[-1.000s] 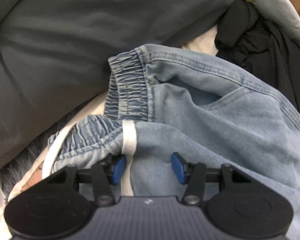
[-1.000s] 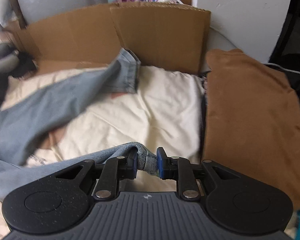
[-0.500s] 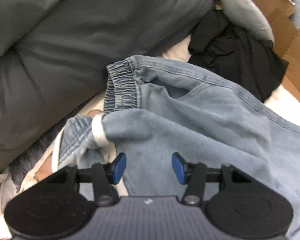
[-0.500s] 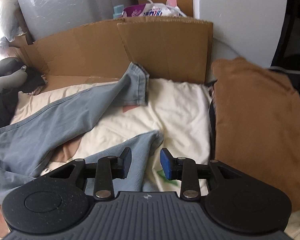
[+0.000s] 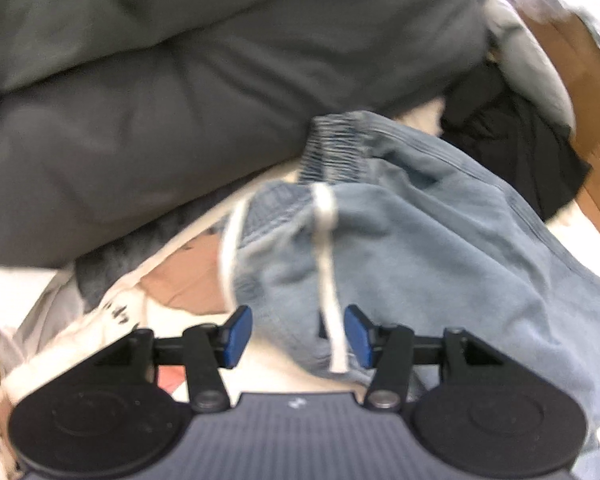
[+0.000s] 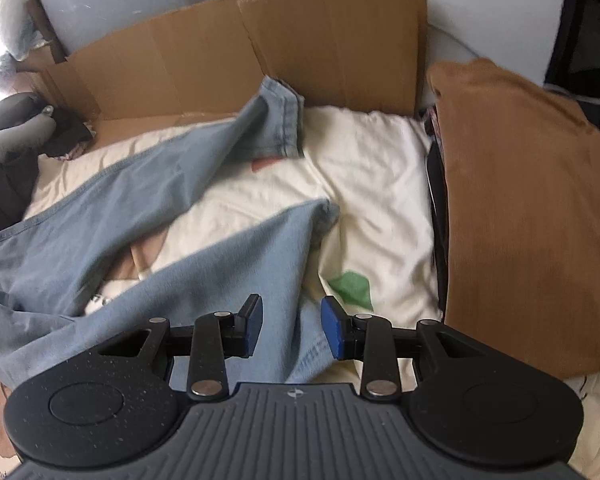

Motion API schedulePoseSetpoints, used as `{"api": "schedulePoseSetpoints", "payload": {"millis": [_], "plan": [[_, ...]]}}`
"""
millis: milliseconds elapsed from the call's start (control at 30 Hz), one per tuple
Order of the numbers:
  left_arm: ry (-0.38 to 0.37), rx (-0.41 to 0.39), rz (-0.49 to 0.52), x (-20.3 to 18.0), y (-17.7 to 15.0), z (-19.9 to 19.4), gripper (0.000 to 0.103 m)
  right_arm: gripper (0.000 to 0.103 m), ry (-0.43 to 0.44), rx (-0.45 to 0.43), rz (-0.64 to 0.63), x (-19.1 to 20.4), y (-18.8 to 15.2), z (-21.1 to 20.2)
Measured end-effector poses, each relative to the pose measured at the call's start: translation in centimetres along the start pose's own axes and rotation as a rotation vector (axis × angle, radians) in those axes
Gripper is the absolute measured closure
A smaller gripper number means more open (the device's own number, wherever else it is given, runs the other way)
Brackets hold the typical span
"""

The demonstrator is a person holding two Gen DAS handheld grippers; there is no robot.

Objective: Fold clothes
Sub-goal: 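Open the right gripper off the leg hem while the left gripper moves to the waistband, then grasp the jeans waistband by the white drawstring with the left gripper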

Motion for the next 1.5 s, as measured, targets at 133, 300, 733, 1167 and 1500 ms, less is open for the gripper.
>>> {"api": "schedulePoseSetpoints", "payload": {"millis": [133, 300, 733, 1167, 1500], "plan": [[0.019, 0.029, -0.127, 2.2, -0.7, 2.2, 0.049, 0.064, 0.005, 0.031, 0.058, -0.6, -1.2, 1.0], [0.023, 0.040, -0.258, 3.9, -1.3, 4.5, 0.049, 0.059, 0.010, 0.077, 0.115, -1.1, -2.7, 2.4], [0.036, -0.079, -0.134, 4.3, 0.6, 4.3, 0.048, 0.058, 0.013, 0.114, 0.152, -1.7, -4.0, 3.8], [-0.123, -0.063, -0.258, 5.1, 2.9, 5.9, 0.081, 0.058, 0.006, 0.123, 0.103, -1.1, -4.1, 4.2], [-0.129, -0.079, -0.256, 5.9, 4.3, 3.6, 0.103, 0.058, 0.005, 0.117, 0.096, -1.0, -4.0, 4.4]]}}
Point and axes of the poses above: each gripper's, at about its wrist camera, not at the fingertips, and z roughly the way its jaws point, x to its left, y to its top, the point moved 7 cm from there along z, roughly the way its jaws point, and after that the axes turned 8 degrees about -z, right-handed, at the moved point
